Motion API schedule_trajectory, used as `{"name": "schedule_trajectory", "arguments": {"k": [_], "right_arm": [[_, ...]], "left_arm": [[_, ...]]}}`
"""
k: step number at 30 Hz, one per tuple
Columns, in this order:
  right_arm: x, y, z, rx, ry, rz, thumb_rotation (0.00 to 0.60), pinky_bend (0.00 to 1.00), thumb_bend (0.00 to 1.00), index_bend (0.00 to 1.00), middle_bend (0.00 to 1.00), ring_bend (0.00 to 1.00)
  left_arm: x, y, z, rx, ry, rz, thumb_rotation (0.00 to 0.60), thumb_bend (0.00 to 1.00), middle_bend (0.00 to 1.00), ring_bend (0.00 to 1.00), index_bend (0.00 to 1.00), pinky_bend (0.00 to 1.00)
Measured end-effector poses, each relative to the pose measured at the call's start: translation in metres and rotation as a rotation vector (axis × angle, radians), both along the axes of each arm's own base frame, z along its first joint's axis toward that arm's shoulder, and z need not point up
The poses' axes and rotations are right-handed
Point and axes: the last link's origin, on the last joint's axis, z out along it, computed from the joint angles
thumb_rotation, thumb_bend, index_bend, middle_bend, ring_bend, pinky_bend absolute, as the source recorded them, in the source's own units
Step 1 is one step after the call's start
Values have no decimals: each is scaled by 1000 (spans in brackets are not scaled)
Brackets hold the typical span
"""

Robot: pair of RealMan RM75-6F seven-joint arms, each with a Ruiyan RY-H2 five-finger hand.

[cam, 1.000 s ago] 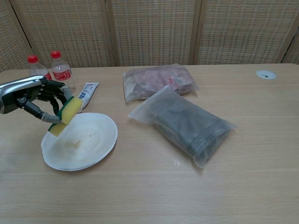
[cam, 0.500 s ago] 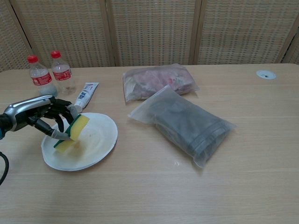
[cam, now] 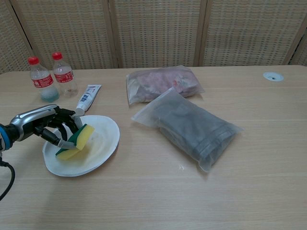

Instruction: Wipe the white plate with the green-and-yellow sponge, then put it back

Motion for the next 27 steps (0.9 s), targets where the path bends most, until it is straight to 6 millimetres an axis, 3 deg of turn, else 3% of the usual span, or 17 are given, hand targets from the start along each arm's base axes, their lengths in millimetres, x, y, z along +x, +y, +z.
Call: {"name": "schedule_trajectory", "arguments": {"k": [9, 18, 27], "right_arm": [[0, 1, 1, -4, -5, 2, 600, 0, 0, 0, 0, 0], [1, 2, 3, -7, -9, 7, 600, 0, 0, 0, 0, 0], [0, 2, 5, -11, -14, 4, 600, 0, 0, 0, 0, 0]], "left_arm": [[5, 2, 4, 37, -67, -8, 600, 103, 492, 387, 589, 471], [27, 16, 22, 63, -142, -38, 600, 103, 491, 387, 589, 469], [26, 11, -1, 6, -66, 5, 600, 103, 492, 387, 589, 469]]}}
